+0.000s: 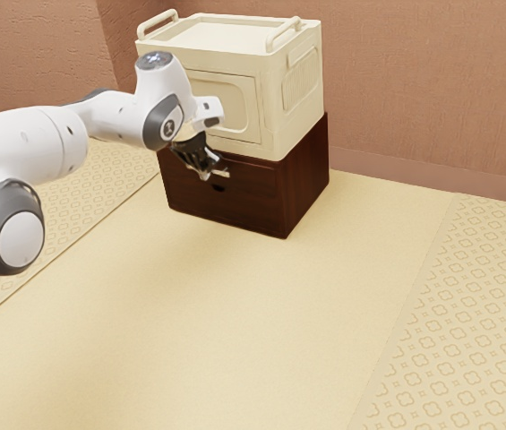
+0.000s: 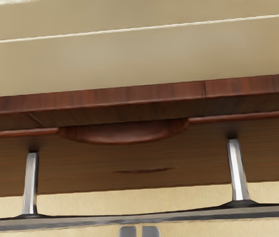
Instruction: Push the drawer handle with one arm to close the drawer
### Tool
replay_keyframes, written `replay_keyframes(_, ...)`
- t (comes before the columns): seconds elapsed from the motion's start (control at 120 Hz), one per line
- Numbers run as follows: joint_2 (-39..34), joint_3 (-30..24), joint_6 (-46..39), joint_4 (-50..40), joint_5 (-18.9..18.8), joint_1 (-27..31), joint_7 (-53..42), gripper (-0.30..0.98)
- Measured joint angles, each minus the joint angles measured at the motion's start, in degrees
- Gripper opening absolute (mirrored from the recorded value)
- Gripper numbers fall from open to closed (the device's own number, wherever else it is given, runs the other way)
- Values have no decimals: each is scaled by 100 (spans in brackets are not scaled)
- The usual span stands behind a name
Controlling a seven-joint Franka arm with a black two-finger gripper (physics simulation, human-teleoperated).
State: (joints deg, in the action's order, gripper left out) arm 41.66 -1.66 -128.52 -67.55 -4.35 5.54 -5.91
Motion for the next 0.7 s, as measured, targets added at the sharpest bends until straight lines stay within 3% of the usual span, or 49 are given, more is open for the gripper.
replay_keyframes(0.15, -313, -6, 136, -264, 53, 2, 1, -10)
replay_keyframes(0.275, -2501, -103, 591, -2572, 350, 18, 18, -9)
replay_keyframes(0.342, -3968, -215, 1065, -3614, 521, 35, 69, 5)
replay_keyframes(0.4, -4650, -313, 1604, -3958, 650, 72, 115, 19)
replay_keyframes(0.533, -4945, -397, 2548, -4005, 791, 141, 234, 42)
replay_keyframes(0.7, -4692, -425, 3187, -3810, 831, 68, 361, 56)
